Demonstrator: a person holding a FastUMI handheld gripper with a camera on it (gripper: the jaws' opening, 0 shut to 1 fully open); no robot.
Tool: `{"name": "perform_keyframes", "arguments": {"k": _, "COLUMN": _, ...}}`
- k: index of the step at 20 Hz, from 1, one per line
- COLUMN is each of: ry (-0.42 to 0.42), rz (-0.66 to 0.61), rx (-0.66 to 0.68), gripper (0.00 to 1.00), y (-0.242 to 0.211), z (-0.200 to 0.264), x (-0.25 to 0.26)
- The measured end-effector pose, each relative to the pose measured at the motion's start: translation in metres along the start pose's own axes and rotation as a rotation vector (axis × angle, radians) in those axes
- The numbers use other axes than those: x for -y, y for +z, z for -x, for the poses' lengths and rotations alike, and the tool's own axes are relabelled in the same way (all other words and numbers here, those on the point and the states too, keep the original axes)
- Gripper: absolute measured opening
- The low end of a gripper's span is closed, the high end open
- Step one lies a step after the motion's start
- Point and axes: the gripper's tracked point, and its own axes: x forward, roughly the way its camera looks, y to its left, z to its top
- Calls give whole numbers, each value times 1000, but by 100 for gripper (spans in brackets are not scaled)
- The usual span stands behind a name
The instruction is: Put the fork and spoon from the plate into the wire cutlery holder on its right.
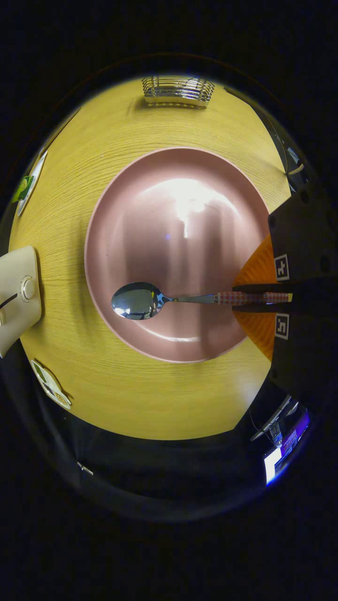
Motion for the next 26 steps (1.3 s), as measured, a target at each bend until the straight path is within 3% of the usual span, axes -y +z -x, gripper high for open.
{"name": "perform_keyframes", "arguments": {"k": 3, "ry": 64, "rz": 8, "rx": 11, "gripper": 10, "y": 3, "z": 34, "x": 3}}
{"name": "perform_keyframes", "arguments": {"k": 6, "ry": 76, "rz": 86, "rx": 29, "gripper": 11, "y": 5, "z": 81, "x": 21}}
{"name": "perform_keyframes", "arguments": {"k": 15, "ry": -20, "rz": 244, "rx": 59, "gripper": 10, "y": 19, "z": 215, "x": 120}}
{"name": "perform_keyframes", "arguments": {"k": 26, "ry": -183, "rz": 337, "rx": -314, "gripper": 10, "y": -9, "z": 275, "x": 243}}
